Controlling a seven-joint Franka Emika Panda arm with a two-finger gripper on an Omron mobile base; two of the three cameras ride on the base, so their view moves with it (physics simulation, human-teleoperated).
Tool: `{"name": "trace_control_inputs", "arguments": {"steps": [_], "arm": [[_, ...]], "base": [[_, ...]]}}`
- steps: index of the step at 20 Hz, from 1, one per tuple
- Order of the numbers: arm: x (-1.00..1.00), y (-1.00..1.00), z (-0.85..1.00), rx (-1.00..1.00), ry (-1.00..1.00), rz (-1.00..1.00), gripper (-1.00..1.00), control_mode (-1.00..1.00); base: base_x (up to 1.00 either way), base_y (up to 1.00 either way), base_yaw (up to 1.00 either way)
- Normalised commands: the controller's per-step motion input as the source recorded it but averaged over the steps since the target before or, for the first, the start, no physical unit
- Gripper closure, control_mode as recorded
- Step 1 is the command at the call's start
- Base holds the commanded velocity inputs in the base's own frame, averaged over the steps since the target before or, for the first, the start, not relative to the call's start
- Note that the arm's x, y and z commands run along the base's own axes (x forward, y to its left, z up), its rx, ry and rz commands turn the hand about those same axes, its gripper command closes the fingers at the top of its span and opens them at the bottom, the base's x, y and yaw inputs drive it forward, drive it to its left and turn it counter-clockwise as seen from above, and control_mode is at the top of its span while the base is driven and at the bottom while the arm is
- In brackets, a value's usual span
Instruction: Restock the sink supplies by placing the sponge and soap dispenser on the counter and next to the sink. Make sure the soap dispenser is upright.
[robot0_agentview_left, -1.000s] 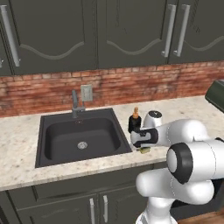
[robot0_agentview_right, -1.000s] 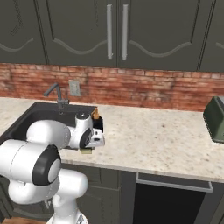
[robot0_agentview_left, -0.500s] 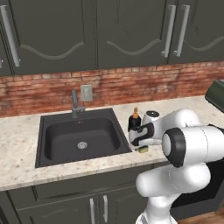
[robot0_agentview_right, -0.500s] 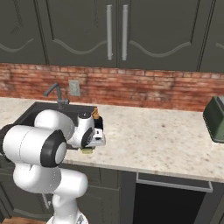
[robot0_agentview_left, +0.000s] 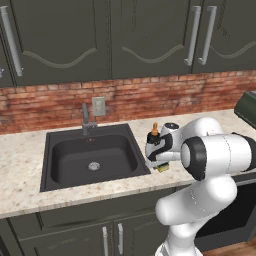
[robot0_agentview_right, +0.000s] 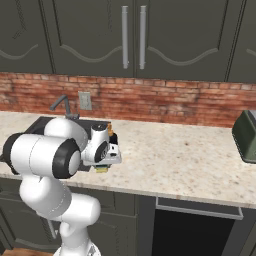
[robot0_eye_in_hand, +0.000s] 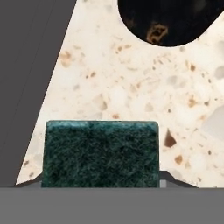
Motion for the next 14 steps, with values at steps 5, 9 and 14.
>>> {"name": "trace_control_inputs", "arguments": {"steps": [5,9,14], "arm": [[-0.21,0.0,0.0,0.0,0.0,0.0,-1.0,-1.0],[0.0,0.0,0.08,0.0,0.0,-0.03,-1.0,-1.0],[0.0,0.02,0.72,0.0,0.0,-0.07,-1.0,-1.0]], "base": [[0.0,0.0,0.0],[0.0,0.0,0.0],[0.0,0.0,0.0]]}}
